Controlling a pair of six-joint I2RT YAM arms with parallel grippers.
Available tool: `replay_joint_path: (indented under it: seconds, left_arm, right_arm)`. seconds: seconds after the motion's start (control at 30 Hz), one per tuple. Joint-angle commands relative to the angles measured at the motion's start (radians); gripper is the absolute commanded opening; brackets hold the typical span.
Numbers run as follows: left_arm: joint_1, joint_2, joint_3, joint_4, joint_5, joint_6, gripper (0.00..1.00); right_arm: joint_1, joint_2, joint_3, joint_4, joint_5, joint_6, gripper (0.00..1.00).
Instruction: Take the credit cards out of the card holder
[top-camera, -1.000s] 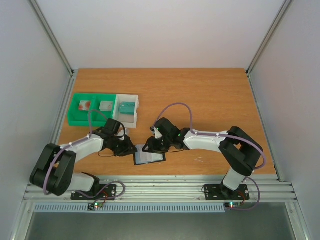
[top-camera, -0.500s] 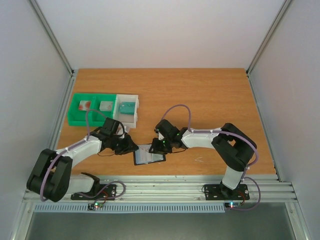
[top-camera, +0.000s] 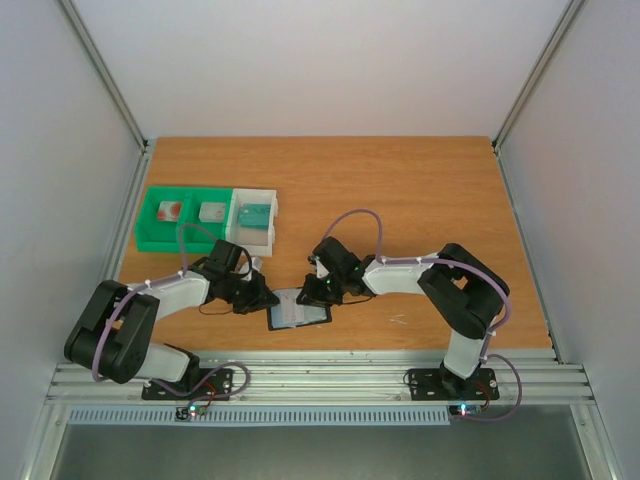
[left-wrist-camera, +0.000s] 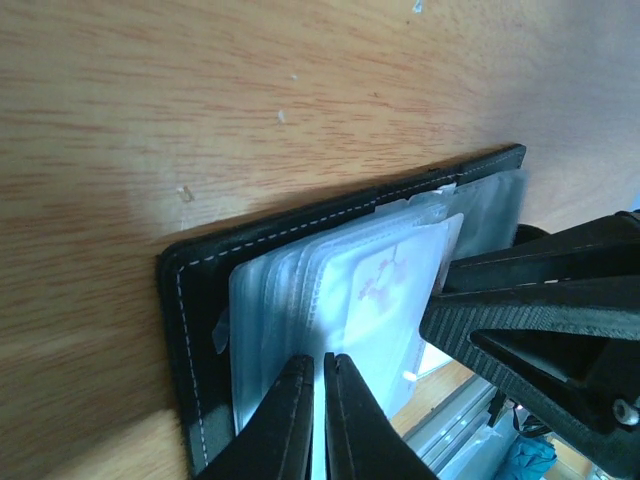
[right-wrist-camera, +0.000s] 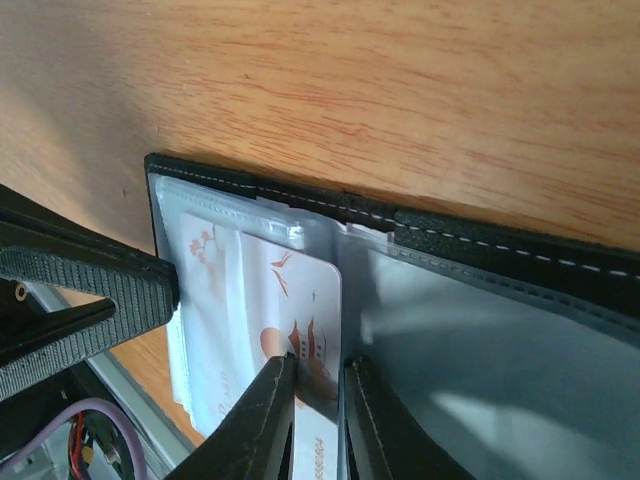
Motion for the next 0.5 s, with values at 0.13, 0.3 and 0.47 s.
replay_joint_path:
  seconds: [0.13,0.3,0.47]
  left_arm:
    - [-0.003,0.012,-0.022,0.028,-0.038,0.011,0.07]
    - [-0.003,0.009,-0.026,0.027,-0.05,0.007,0.07]
    - [-0.003,-0.005,-0.028,0.026,-0.049,-0.007,0.08]
  right_arm:
    - [-0.013,-0.016,-0.05,0.044,-0.005,0.009,0.01]
    - [-0.023,-0.07,-0.086,0.044,0.02,0.015,0.01]
    - [-0.028,-0.108,-0.111,0.03,0.037,0.017,0.01]
